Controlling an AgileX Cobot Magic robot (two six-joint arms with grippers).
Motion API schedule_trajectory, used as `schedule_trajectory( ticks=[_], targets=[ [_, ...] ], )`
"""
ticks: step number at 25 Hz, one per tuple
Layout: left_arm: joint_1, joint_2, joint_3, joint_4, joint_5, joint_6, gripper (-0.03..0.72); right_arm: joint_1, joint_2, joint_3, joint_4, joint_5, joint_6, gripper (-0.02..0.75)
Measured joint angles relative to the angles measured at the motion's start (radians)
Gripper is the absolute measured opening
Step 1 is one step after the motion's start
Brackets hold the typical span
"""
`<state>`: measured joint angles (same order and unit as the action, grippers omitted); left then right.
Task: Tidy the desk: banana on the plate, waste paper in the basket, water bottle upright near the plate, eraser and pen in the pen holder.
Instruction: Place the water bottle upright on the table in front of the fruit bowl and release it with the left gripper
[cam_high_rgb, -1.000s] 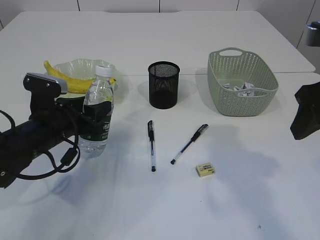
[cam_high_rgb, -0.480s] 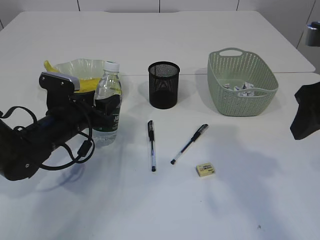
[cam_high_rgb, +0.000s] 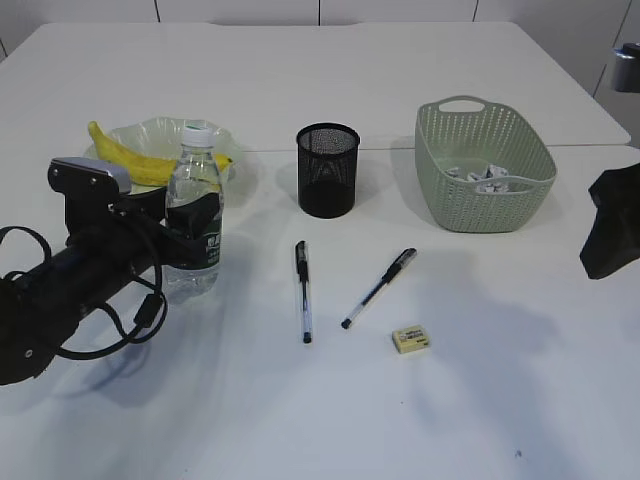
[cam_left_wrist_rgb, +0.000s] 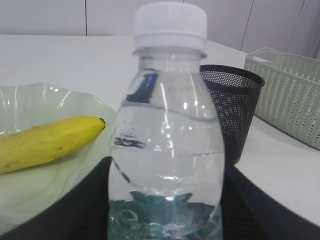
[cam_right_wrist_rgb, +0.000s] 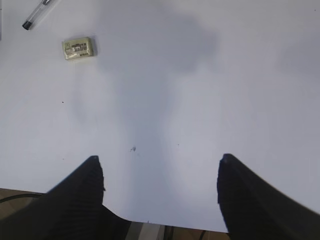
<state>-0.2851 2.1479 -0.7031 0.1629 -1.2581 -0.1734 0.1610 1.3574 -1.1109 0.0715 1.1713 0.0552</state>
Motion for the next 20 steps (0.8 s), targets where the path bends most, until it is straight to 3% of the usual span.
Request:
schedule_trajectory(
  ticks=[20],
  targets=[
    [0.002,-0.016,0.107,-0.023,-0.066,0.008,0.467,0.000,0.000,0.000,0.017,-0.031,0.002,0.527]
  ],
)
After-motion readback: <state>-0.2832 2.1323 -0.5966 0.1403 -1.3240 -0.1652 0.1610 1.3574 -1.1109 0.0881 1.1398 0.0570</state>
